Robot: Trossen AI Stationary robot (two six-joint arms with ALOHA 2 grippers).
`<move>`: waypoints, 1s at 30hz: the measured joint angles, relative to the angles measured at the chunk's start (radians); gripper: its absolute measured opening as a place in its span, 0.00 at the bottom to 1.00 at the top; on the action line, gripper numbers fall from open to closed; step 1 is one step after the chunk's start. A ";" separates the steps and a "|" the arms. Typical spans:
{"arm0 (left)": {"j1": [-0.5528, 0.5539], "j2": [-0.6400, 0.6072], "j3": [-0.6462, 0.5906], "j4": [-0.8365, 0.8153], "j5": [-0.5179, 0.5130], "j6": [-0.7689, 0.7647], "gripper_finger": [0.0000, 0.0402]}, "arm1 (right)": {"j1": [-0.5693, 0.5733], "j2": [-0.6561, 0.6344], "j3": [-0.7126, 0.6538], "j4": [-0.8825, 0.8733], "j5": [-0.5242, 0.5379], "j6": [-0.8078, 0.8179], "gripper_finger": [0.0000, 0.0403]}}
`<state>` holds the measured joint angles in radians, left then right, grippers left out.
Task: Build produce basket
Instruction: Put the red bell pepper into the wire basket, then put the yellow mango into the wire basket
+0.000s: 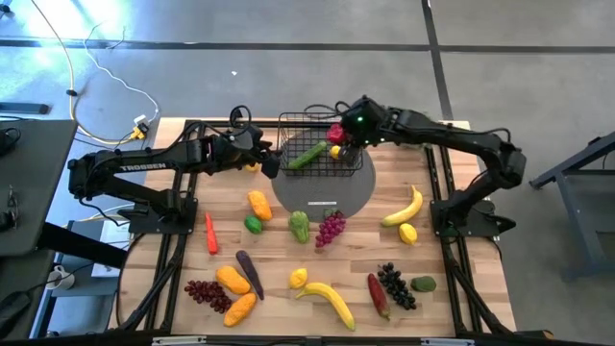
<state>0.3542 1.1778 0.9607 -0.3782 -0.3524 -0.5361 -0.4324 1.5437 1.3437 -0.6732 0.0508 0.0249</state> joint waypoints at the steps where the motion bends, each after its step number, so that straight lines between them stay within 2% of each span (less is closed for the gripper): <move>1: 0.000 0.000 0.000 0.000 -0.001 -0.007 0.54 | 0.000 0.020 0.000 -0.001 -0.008 -0.007 0.42; 16: 0.000 0.000 0.000 -0.002 0.001 -0.011 0.54 | -0.026 0.185 -0.001 -0.053 -0.035 -0.051 0.42; 24: 0.000 0.000 0.000 -0.039 0.035 -0.011 0.54 | -0.027 0.203 -0.001 -0.060 -0.037 -0.060 0.67; 27: 0.000 0.000 0.000 -0.061 0.080 -0.011 0.54 | -0.027 0.203 -0.001 -0.060 -0.037 -0.059 0.70; 30: 0.000 0.000 0.000 -0.078 0.083 -0.019 0.54 | -0.027 0.203 -0.001 -0.061 -0.037 -0.059 0.71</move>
<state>0.3538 1.1778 0.9607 -0.4559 -0.2695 -0.5554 -0.4595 1.7466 1.3430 -0.7341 0.0143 -0.0345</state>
